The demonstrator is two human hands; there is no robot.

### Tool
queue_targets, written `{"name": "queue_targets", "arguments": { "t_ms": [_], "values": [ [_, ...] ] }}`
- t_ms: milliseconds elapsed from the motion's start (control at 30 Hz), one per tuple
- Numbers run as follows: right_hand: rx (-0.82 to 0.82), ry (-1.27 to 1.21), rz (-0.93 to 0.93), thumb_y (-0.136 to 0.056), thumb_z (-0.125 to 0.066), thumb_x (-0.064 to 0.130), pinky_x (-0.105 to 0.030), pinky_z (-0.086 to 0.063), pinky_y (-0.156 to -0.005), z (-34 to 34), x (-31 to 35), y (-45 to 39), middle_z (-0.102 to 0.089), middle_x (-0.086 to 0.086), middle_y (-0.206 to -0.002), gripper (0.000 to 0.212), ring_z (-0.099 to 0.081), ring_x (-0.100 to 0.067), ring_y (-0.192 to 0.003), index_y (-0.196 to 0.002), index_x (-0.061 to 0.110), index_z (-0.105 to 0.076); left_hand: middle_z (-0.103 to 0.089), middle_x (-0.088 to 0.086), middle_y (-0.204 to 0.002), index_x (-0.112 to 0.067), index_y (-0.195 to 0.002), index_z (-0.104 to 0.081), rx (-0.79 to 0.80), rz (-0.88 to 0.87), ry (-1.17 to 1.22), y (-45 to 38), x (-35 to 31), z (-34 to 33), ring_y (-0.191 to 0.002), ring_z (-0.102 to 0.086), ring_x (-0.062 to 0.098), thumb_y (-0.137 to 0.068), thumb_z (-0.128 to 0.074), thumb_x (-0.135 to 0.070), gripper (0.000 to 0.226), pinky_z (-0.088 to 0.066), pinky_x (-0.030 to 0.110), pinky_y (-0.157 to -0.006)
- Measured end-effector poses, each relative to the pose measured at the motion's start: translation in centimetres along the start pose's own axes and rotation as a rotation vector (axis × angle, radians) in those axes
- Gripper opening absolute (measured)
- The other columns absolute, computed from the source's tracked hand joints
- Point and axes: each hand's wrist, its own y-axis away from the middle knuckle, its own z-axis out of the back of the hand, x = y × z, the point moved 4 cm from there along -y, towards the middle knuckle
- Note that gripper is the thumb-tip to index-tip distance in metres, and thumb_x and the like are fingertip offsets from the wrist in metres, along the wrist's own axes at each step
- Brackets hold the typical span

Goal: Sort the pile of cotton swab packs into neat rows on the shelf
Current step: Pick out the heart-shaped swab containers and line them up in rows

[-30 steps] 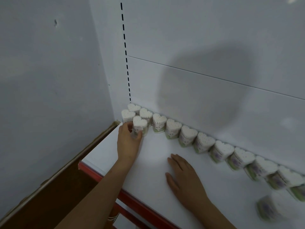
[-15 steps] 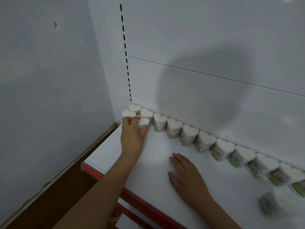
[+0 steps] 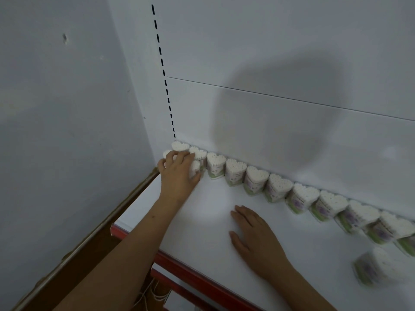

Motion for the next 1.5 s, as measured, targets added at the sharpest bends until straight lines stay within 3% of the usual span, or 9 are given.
{"name": "queue_targets", "arguments": {
  "t_ms": [233,467,667,800,967,1133,1200,1333,1500],
  "values": [
    [0.035,-0.012,-0.021,-0.096,-0.037,0.050,-0.023,-0.021,-0.115,-0.1,-0.1,-0.1,-0.044,0.004,-0.151,0.057,-0.034,-0.009,-0.141,-0.143,0.020,-0.049,-0.060,0.005,-0.122,-0.016,-0.129,-0.060,0.043,0.054,0.006,-0.1,0.9,0.5,-0.117,-0.048,0.031,-0.071,-0.082,-0.046,0.068,-0.027,0.041,-0.096],
    [0.047,-0.006,-0.026,-0.096,-0.036,0.051,-0.022,-0.018,-0.115,-0.3,-0.2,-0.1,-0.041,0.005,-0.153,0.058,-0.031,-0.008,-0.143,-0.145,0.021,-0.047,-0.064,0.005,-0.117,-0.014,-0.114,-0.068,0.008,0.000,0.030,0.0,1.1,0.1,-0.112,-0.050,0.028,-0.071,-0.085,-0.034,0.051,-0.028,0.038,-0.092],
    [0.038,-0.078,-0.016,-0.096,-0.041,0.046,-0.039,-0.043,-0.110,1.0,0.6,0.0,-0.046,0.000,-0.149,0.054,-0.040,-0.014,-0.137,-0.140,0.016,-0.053,-0.056,0.010,-0.131,-0.014,-0.129,-0.060,-0.012,0.000,0.067,0.8,-0.8,1.3,-0.123,-0.046,0.030,-0.077,-0.078,-0.045,0.063,-0.031,0.045,-0.101],
    [-0.125,0.044,-0.009,-0.096,-0.047,0.040,-0.032,-0.037,-0.112,6.8,1.2,1.6,-0.051,-0.001,-0.144,0.047,-0.045,-0.018,-0.133,-0.136,0.016,-0.056,-0.051,0.013,-0.135,-0.014,-0.129,-0.060,-0.068,0.066,0.223,3.4,-3.7,3.4,-0.127,-0.041,0.031,-0.084,-0.073,-0.037,0.052,-0.031,0.046,-0.105],
    [-0.283,0.264,-0.336,-0.091,-0.055,0.036,-0.034,-0.040,-0.094,15.8,-3.5,5.7,-0.065,-0.004,-0.114,0.035,-0.056,-0.025,-0.107,-0.115,0.013,-0.066,-0.050,0.003,-0.126,-0.016,-0.130,-0.059,0.271,-0.086,0.559,7.6,-11.5,2.6,-0.115,-0.051,0.020,-0.089,-0.072,-0.021,0.043,-0.046,0.032,-0.093],
    [0.037,0.337,-0.751,-0.084,-0.069,0.046,-0.045,-0.044,-0.098,17.6,-8.2,10.6,-0.047,-0.009,-0.142,0.066,-0.044,-0.034,-0.127,-0.142,0.024,-0.047,-0.048,-0.013,-0.124,-0.025,-0.130,-0.057,0.489,-0.324,0.755,10.1,-19.5,1.0,-0.112,-0.052,0.007,-0.091,-0.068,-0.025,0.041,-0.048,0.024,-0.091],
    [0.094,0.200,-0.832,-0.087,-0.066,0.036,-0.040,-0.045,-0.096,17.1,-9.3,12.0,-0.041,-0.007,-0.144,0.067,-0.044,-0.031,-0.125,-0.148,0.028,-0.038,-0.045,-0.018,-0.125,-0.030,-0.133,-0.054,0.564,-0.344,0.807,10.9,-21.2,0.2,-0.115,-0.052,0.002,-0.092,-0.068,-0.028,0.044,-0.047,0.022,-0.094],
    [-0.095,-0.047,-0.799,-0.086,-0.071,0.034,-0.020,-0.037,-0.078,17.6,-7.5,11.8,-0.053,0.008,-0.109,0.059,-0.052,-0.008,-0.099,-0.138,0.025,-0.044,-0.042,-0.019,-0.131,-0.033,-0.144,-0.041,0.677,-0.349,0.870,12.9,-23.3,-0.2,-0.119,-0.050,-0.002,-0.083,-0.068,-0.047,0.068,-0.047,0.016,-0.093],
    [-0.106,-0.332,-0.601,-0.074,-0.081,0.044,-0.007,-0.042,-0.073,14.7,-2.2,6.7,-0.054,0.020,-0.109,0.063,-0.055,0.004,-0.095,-0.124,0.037,-0.044,-0.051,-0.018,-0.125,-0.029,-0.134,-0.049,0.534,-0.150,0.894,12.8,-21.1,1.4,-0.112,-0.052,-0.003,-0.078,-0.074,-0.044,0.064,-0.048,0.021,-0.092]
  ]
}}
